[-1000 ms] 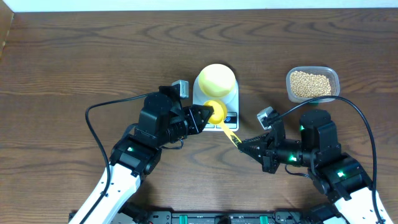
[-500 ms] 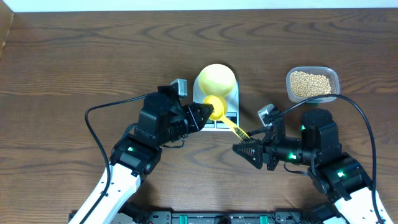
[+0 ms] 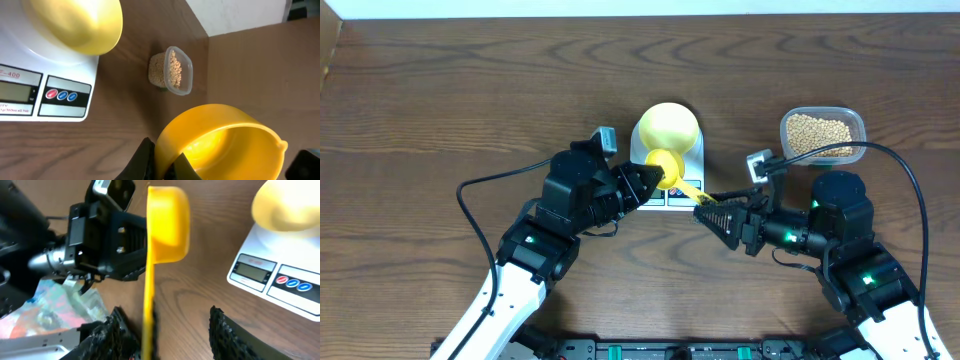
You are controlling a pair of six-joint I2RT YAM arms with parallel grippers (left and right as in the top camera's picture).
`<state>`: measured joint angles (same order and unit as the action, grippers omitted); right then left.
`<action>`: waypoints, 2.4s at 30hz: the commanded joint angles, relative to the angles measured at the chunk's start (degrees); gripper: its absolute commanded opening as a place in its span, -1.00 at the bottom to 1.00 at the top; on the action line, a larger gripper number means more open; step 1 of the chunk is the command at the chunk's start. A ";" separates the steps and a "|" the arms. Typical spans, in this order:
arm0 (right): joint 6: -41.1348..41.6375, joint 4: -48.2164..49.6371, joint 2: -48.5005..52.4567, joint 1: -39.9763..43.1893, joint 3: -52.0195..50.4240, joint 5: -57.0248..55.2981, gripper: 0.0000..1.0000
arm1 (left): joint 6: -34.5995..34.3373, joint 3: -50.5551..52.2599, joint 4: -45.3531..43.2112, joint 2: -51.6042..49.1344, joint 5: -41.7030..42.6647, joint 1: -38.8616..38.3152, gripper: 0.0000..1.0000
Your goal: Scoop item into bowl and weigh 50g on scale
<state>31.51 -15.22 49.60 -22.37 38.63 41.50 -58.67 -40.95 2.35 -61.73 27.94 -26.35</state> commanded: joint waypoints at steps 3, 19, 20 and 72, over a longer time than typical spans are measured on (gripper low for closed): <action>4.81 1.92 -0.20 -0.22 1.07 -2.16 -0.09 | -3.04 -0.61 -0.22 0.00 0.07 0.13 -0.86; 10.23 5.68 0.68 -0.24 1.07 -2.14 -0.24 | -4.24 -0.61 -0.26 0.00 0.02 0.13 -0.86; 10.23 5.70 0.66 -0.24 1.07 -2.14 -0.24 | -4.22 -0.61 -0.26 0.00 0.04 0.13 -0.85; 15.19 9.66 0.68 -2.56 1.07 -2.51 -0.58 | -7.67 -0.61 -0.28 0.00 -0.55 0.13 -0.85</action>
<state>46.28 -5.39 50.24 -23.99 38.63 39.16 -66.06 -40.95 2.35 -61.73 27.92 -26.35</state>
